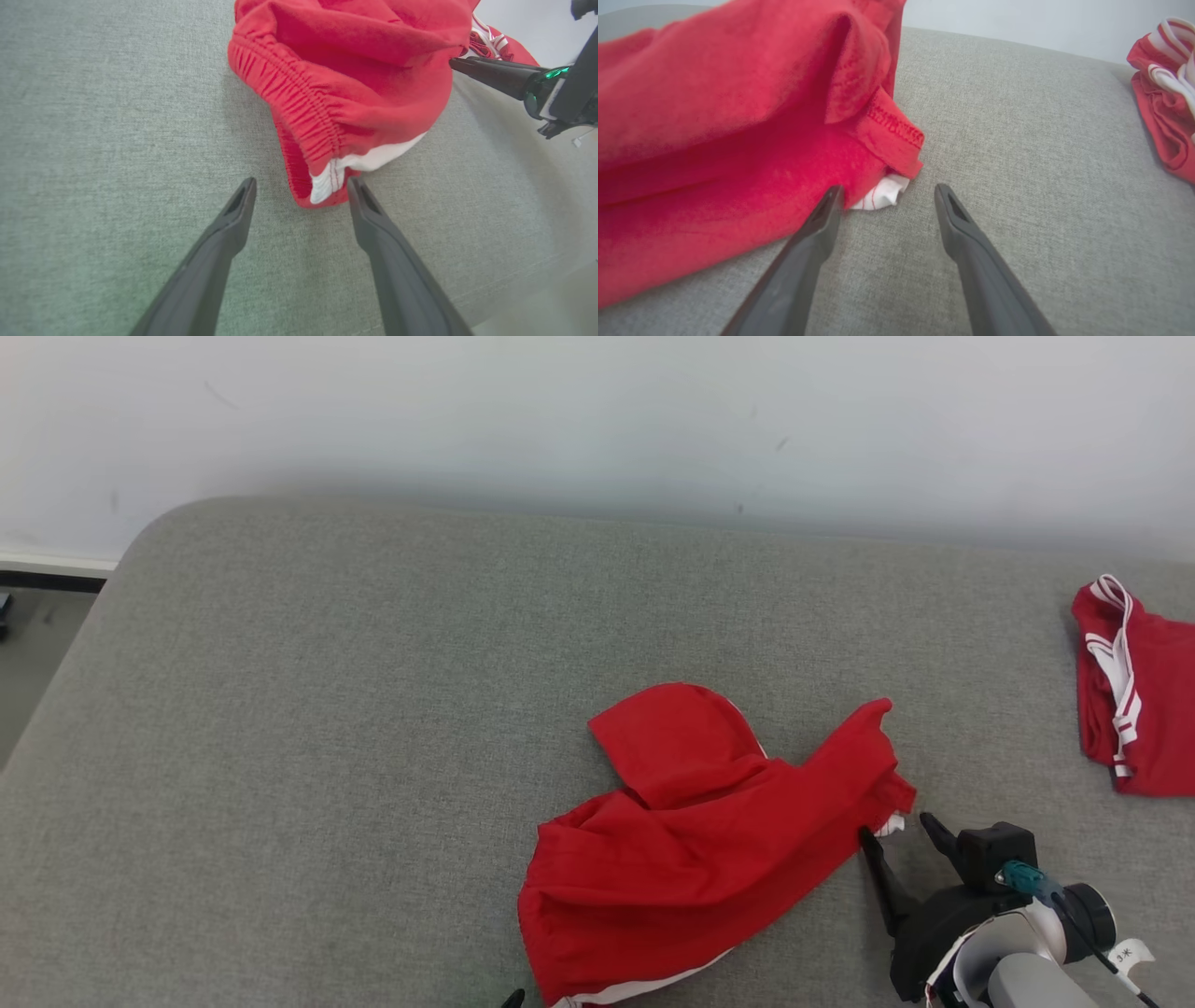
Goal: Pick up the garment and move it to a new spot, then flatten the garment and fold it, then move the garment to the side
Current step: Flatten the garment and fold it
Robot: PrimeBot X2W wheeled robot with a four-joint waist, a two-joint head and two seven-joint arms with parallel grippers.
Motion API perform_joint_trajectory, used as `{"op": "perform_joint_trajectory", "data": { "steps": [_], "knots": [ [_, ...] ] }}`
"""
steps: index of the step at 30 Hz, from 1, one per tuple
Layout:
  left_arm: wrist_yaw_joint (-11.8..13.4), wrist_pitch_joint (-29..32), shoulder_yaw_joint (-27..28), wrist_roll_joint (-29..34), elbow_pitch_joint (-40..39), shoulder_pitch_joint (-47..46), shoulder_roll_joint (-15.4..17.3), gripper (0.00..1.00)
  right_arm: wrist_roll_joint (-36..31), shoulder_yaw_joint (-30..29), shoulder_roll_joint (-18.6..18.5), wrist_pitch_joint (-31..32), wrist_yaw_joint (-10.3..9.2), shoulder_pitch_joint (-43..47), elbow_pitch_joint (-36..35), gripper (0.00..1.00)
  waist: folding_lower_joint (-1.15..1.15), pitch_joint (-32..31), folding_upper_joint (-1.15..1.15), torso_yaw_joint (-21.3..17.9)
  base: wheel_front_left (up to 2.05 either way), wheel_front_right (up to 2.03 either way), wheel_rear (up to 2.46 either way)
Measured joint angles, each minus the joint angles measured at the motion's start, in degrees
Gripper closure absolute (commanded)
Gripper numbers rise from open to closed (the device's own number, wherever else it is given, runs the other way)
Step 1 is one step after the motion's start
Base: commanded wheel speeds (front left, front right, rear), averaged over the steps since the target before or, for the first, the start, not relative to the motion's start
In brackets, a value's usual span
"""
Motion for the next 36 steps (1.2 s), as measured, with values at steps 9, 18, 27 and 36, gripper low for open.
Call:
{"op": "perform_joint_trajectory", "data": {
  "steps": [9, 18, 27, 36],
  "knots": [
    [0.00, 0.00, -1.37, -1.00, 1.07, -1.07, -0.40, 0.15, -0.38, 0.96, 0.24, -0.01, 0.00, -0.91, 2.41, 0.98, 0.00, 0.18, 0.00, 0.42, 0.00, 0.00, 0.00],
    [0.00, 0.00, -2.01, -2.24, 2.67, -2.52, -0.47, 1.00, 1.30, 1.99, 0.33, -1.58, 0.00, -1.06, 3.64, 1.00, 0.00, -1.24, 0.00, 0.46, 0.00, 0.00, 0.00],
    [-0.01, 0.00, 3.72, -1.25, -3.98, 1.80, 1.91, 1.00, 11.03, 3.91, -2.74, -1.30, 0.00, 9.26, -8.79, 1.00, -0.01, -4.78, 0.00, -0.43, 0.00, 0.00, 0.00],
    [-0.11, 0.01, 9.79, -0.82, -9.48, 3.68, 5.22, 1.00, 19.83, -1.93, -9.48, 8.12, 0.09, 26.22, -32.87, 1.00, -0.02, -5.83, 0.00, -2.65, 0.00, 0.00, 0.00]
  ]
}}
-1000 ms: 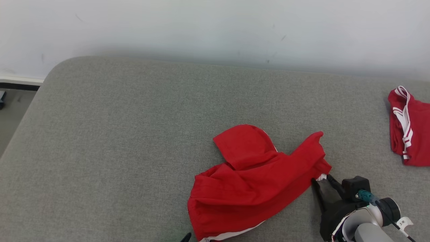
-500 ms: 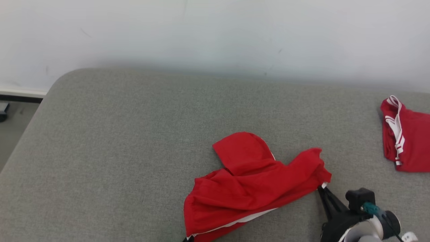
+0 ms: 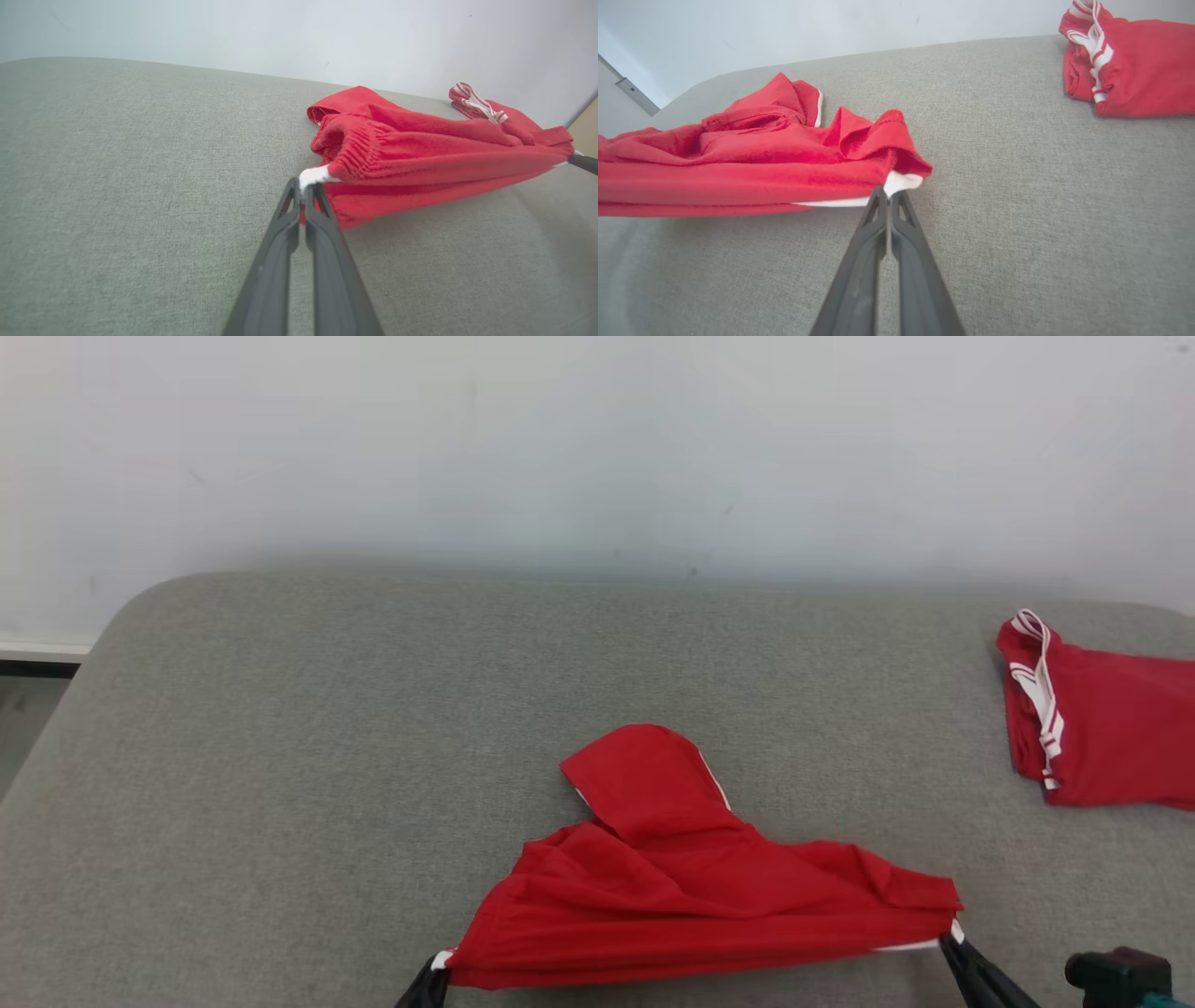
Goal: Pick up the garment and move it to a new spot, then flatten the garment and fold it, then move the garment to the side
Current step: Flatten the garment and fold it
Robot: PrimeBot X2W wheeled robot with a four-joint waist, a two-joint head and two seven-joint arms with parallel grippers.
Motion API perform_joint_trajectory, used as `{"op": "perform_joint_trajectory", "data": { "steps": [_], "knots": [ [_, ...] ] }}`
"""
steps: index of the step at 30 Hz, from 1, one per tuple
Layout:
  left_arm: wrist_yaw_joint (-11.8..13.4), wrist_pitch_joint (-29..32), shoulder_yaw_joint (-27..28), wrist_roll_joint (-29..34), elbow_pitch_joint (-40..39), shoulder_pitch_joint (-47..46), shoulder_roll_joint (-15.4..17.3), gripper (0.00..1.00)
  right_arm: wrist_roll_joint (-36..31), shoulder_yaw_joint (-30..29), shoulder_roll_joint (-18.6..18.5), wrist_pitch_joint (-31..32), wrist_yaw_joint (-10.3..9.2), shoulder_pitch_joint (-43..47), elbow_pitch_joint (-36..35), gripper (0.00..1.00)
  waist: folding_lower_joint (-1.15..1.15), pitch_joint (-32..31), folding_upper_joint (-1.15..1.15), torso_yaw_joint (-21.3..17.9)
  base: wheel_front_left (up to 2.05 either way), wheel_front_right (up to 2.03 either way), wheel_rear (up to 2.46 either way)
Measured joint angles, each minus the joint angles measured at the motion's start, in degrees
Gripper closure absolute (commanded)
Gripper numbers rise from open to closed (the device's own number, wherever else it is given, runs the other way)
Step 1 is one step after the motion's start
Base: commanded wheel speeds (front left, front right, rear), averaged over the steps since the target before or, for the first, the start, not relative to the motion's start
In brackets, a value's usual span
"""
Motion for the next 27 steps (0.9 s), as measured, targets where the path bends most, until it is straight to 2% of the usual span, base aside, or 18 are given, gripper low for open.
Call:
{"op": "perform_joint_trajectory", "data": {
  "steps": [3, 4, 11, 15, 20, 21, 22, 23, 27],
  "knots": [
    [-0.01, -0.01, 0.59, -0.04, 0.23, 0.00, 0.16, 1.00, 0.45, -2.13, 0.13, 2.98, 0.01, 3.71, -4.44, 1.00, 0.01, 0.21, 0.00, -1.10, 0.00, 0.00, 0.00],
    [0.00, -0.01, -0.35, -0.20, 1.57, -0.02, -0.05, 1.00, 1.04, -3.44, 1.36, 5.12, 0.00, 6.14, -6.19, 1.00, 0.00, 0.37, 0.00, -2.00, 0.00, 0.00, 0.00],
    [0.05, -0.01, -1.20, -0.83, 2.64, 0.15, -0.30, 1.00, 0.02, -2.47, 4.13, 7.55, -0.07, 7.70, -7.32, 1.00, 0.01, 0.17, 0.00, -2.52, 0.00, 0.00, 0.00],
    [0.05, -0.01, -0.55, -1.32, 3.53, -0.54, -0.05, 1.00, -3.32, -2.04, 4.64, 6.15, -0.07, 4.98, -4.59, 1.00, 0.01, 0.56, 0.00, -2.68, 0.00, 0.00, 0.00],
    [0.07, -0.01, -2.54, -1.59, 8.75, -1.92, -1.18, 1.00, -5.93, 0.59, 6.34, 3.92, -0.07, 3.15, 1.90, 1.00, 0.01, 0.40, 0.00, -2.53, 0.00, 0.00, 0.00],
    [0.07, -0.01, -2.71, -1.80, 9.51, -2.07, -1.46, 1.00, -5.98, 0.60, 6.53, 3.35, -0.08, 2.85, 2.83, 0.78, 0.01, 0.34, 0.00, -2.52, 0.00, 0.00, 0.00],
    [0.07, -0.01, -2.75, -1.94, 10.00, -2.24, -1.72, 0.91, -6.02, 0.63, 6.64, 2.66, -0.08, 2.55, 3.61, 0.19, 0.01, 0.28, 0.00, -2.50, 0.00, 0.00, 0.00],
    [0.07, -0.01, -2.50, -1.96, 10.35, -2.28, -1.93, 0.00, -6.15, 0.68, 6.76, 1.99, -0.08, 2.32, 4.24, 0.00, 0.02, 0.22, 0.00, -2.47, 0.00, 0.00, 0.00],
    [0.08, -0.01, -2.77, -1.92, 11.20, -1.83, -1.93, 0.00, -7.71, 1.53, 6.11, -0.45, -0.08, 2.57, 5.84, 0.00, 0.01, -0.14, 0.00, -2.36, 0.00, 0.00, 0.00]
  ]
}}
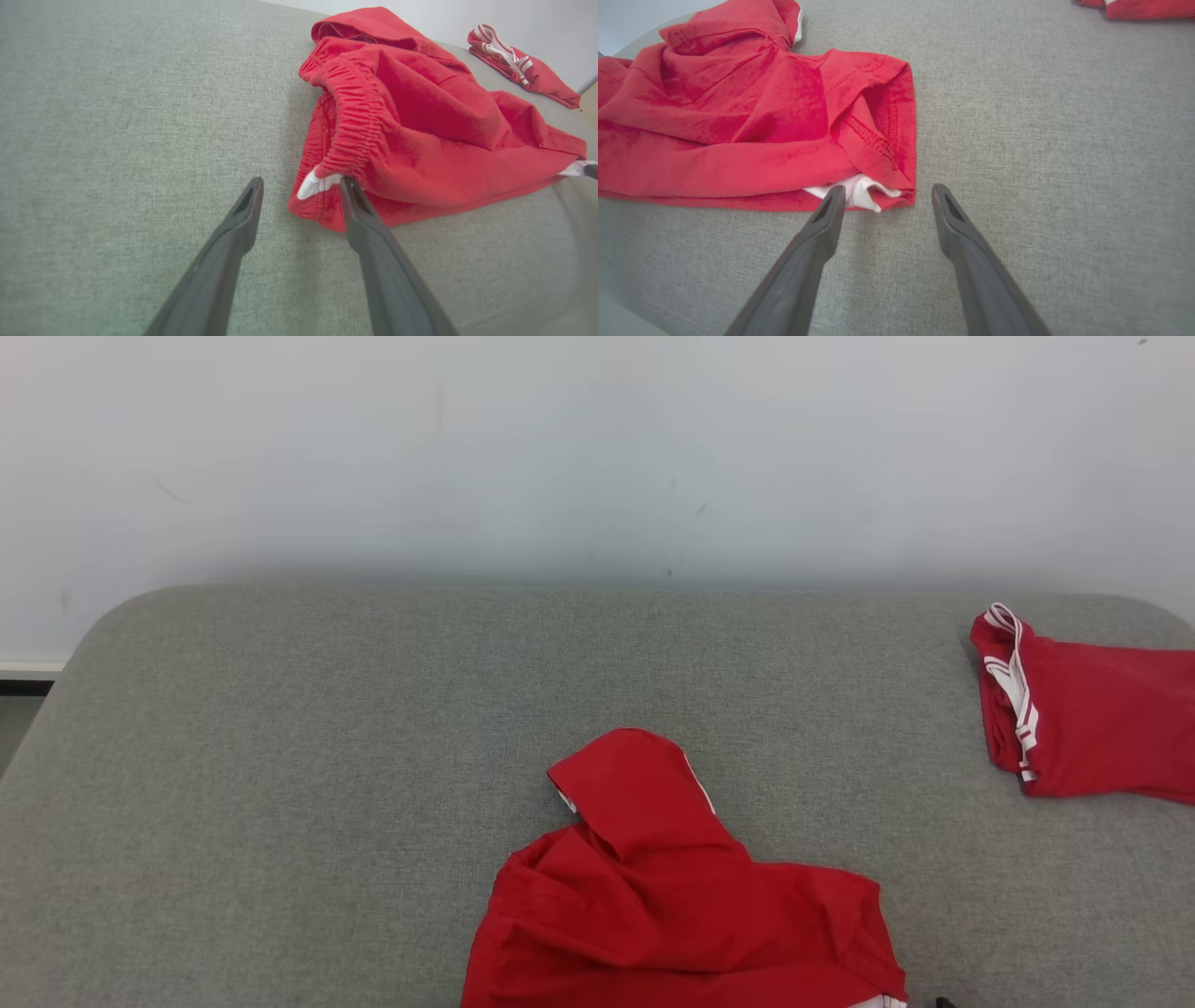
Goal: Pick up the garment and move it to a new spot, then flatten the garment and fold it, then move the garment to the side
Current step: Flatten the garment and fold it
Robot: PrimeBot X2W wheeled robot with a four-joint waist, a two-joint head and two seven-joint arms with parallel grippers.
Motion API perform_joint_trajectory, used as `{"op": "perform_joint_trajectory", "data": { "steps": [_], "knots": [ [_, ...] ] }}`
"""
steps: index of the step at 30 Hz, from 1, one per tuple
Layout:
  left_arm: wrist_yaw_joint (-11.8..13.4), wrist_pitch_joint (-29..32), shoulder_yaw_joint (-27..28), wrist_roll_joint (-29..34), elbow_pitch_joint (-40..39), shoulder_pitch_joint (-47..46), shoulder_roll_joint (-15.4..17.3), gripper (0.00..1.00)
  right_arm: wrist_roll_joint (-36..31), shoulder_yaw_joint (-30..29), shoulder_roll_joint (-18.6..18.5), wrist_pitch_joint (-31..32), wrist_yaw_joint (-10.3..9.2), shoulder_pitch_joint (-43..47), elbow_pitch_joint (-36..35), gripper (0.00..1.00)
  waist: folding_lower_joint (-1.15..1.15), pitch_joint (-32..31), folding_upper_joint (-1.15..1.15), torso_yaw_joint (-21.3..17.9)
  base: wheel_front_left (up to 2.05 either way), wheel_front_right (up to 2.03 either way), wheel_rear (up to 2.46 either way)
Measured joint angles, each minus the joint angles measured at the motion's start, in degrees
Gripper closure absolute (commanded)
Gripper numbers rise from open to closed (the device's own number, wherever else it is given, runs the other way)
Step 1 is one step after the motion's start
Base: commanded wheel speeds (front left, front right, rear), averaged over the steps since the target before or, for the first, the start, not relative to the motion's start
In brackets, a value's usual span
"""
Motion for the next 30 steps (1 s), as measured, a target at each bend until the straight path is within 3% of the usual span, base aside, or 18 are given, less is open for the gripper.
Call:
{"op": "perform_joint_trajectory", "data": {
  "steps": [11, 26, 28, 29, 30],
  "knots": [
    [0.00, 0.00, 0.48, 0.85, -3.09, 4.11, 1.38, 0.00, -3.02, -1.34, -1.63, -1.94, 0.00, 4.92, -4.15, 0.00, 0.00, -0.07, 0.00, 0.36, 0.00, 0.00, 0.00],
    [0.00, 0.00, -3.85, 1.37, -0.87, -0.47, 2.47, 0.00, -4.52, 0.82, -0.80, 0.40, 0.00, 2.72, -4.87, 0.00, 0.00, 0.38, 0.00, 0.45, 0.00, 0.00, 0.00],
    [0.00, 0.00, -4.61, 1.23, -0.08, -1.15, 2.47, 0.00, -4.53, 1.13, -0.64, 0.90, 0.00, 2.03, -4.11, 0.04, 0.00, 0.48, 0.00, 0.46, 0.00, 0.00, 0.00],
    [0.00, -0.01, -5.32, 0.67, 0.71, -1.68, 2.41, 0.00, -4.34, 1.44, -0.48, 1.35, 0.00, 1.51, -3.48, 0.51, 0.00, 0.62, 0.00, 0.49, 0.00, 0.00, 0.00],
    [0.00, 0.00, -6.01, 0.04, 1.47, -2.15, 2.35, 0.15, -4.23, 1.78, -0.42, 1.44, 0.00, 1.05, -2.92, 0.74, 0.00, 0.79, 0.00, 0.53, 0.00, 0.00, 0.00]
  ]
}}
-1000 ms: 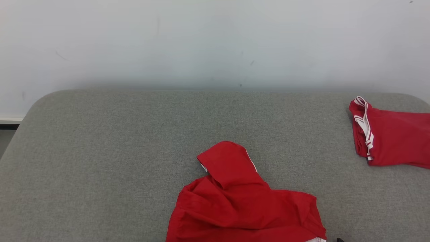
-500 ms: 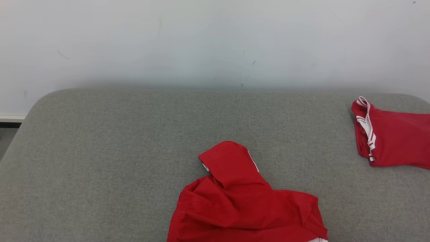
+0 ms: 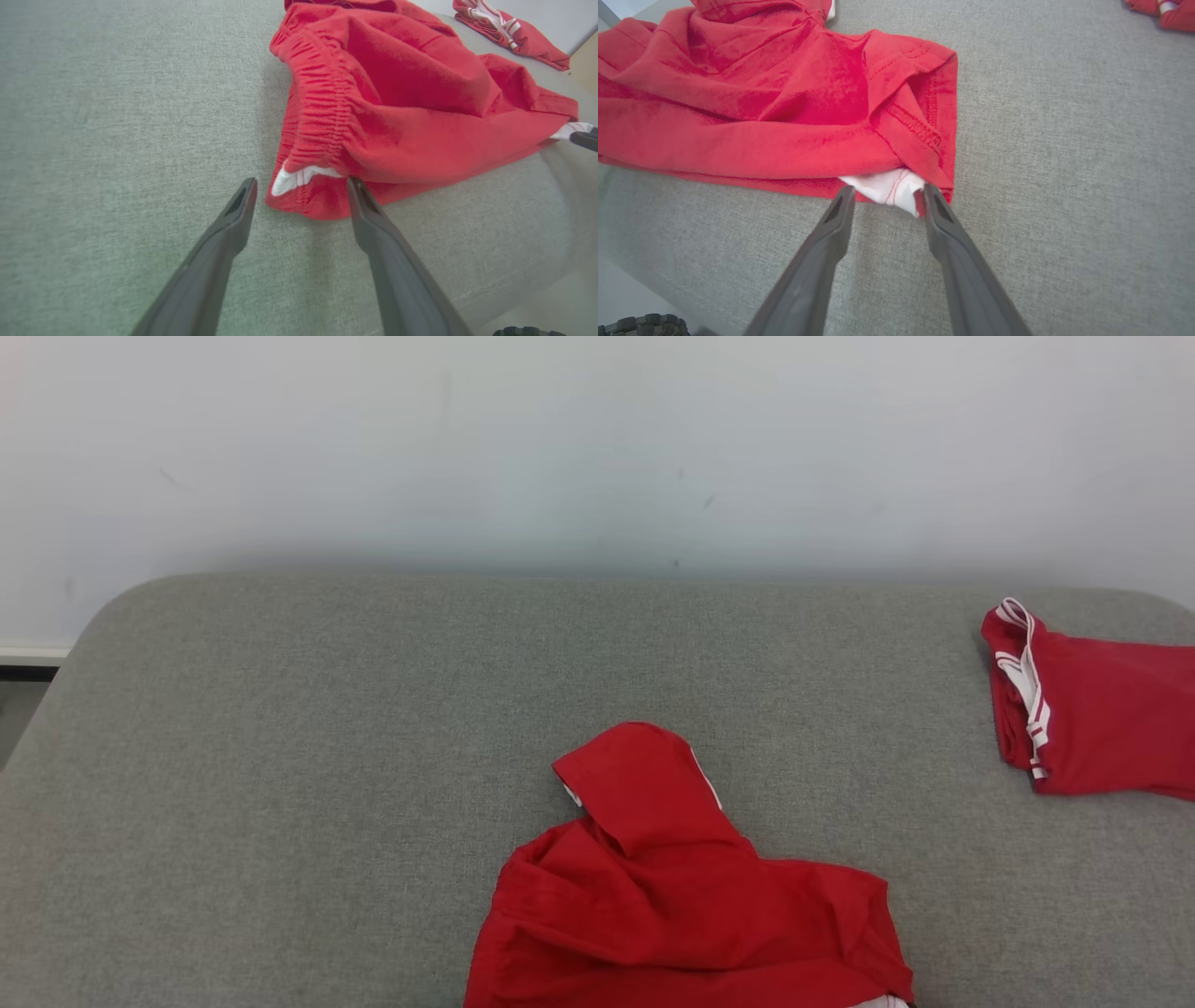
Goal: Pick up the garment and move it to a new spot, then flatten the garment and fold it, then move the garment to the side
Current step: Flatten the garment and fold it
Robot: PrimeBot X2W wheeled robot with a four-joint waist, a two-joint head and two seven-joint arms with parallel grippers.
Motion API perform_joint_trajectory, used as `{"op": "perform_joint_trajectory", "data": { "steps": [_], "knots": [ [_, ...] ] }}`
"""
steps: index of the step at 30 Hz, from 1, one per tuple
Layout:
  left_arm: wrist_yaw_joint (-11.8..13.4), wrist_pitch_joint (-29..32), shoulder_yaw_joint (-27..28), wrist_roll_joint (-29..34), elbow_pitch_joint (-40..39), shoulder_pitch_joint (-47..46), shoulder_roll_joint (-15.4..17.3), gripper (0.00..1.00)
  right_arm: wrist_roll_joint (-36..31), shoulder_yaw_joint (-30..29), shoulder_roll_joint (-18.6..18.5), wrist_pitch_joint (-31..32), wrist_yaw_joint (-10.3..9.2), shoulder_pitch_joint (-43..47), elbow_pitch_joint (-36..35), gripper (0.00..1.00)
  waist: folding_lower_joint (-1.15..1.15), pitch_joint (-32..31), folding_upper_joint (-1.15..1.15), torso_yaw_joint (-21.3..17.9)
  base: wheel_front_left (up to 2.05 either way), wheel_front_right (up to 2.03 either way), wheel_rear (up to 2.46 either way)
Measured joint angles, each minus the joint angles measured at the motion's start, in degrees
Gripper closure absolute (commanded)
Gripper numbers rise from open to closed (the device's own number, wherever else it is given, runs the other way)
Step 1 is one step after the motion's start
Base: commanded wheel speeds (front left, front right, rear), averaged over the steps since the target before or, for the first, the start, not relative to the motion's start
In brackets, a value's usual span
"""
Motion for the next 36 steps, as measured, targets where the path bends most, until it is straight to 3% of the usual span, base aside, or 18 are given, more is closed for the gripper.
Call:
{"op": "perform_joint_trajectory", "data": {
  "steps": [1, 2, 11, 18, 24, 30, 36],
  "knots": [
    [0.00, 0.00, -0.58, -0.58, 0.73, -0.53, -0.05, 0.59, -0.02, 0.22, 0.00, -0.02, 0.00, -0.57, 0.75, 0.83, 0.00, 0.19, 0.00, 0.05, 0.00, 0.00, 0.00],
    [0.00, 0.00, -1.41, -1.27, 1.51, -1.29, -0.02, 1.00, -0.13, 0.68, 0.00, -0.33, -0.01, -1.34, 1.26, 1.00, 0.00, 0.41, 0.00, 0.09, 0.00, 0.00, 0.00],
    [0.00, 0.00, -3.77, -3.01, -1.35, -2.93, 0.97, 1.00, 1.80, 0.99, -0.24, -3.14, 0.00, -1.92, 2.52, 1.00, 0.00, 0.71, 0.00, 0.72, 0.00, 0.00, 0.00],
    [0.00, 0.00, -2.14, -2.97, -11.27, 2.97, 5.08, 1.00, 4.23, -1.45, -2.86, -3.38, 0.00, 3.05, -8.08, 1.00, 0.00, 0.55, 0.00, 0.14, 0.00, 0.00, 0.00],
    [0.00, 0.00, -0.57, -3.99, -18.49, 1.53, 8.71, 1.00, 6.34, -4.03, -2.79, -0.41, -0.01, 2.84, -17.42, 1.00, 0.00, 0.66, 0.00, -0.19, 0.00, 0.00, 0.00],
    [-0.01, 2.30, -3.74, -9.77, -22.47, -11.87, 13.90, 1.00, 9.60, -7.04, -1.85, 5.23, -0.01, -5.09, -21.70, 1.00, 0.01, 1.82, 0.00, -0.24, 0.00, 0.00, 0.00],
    [0.00, 7.37, -7.08, -20.70, -23.09, -32.79, 19.28, 1.00, 14.01, -8.15, 0.30, 9.06, -0.01, -22.97, -20.06, 1.00, 0.01, 5.51, 0.01, -0.73, 0.00, 0.00, 0.00]
  ]
}}
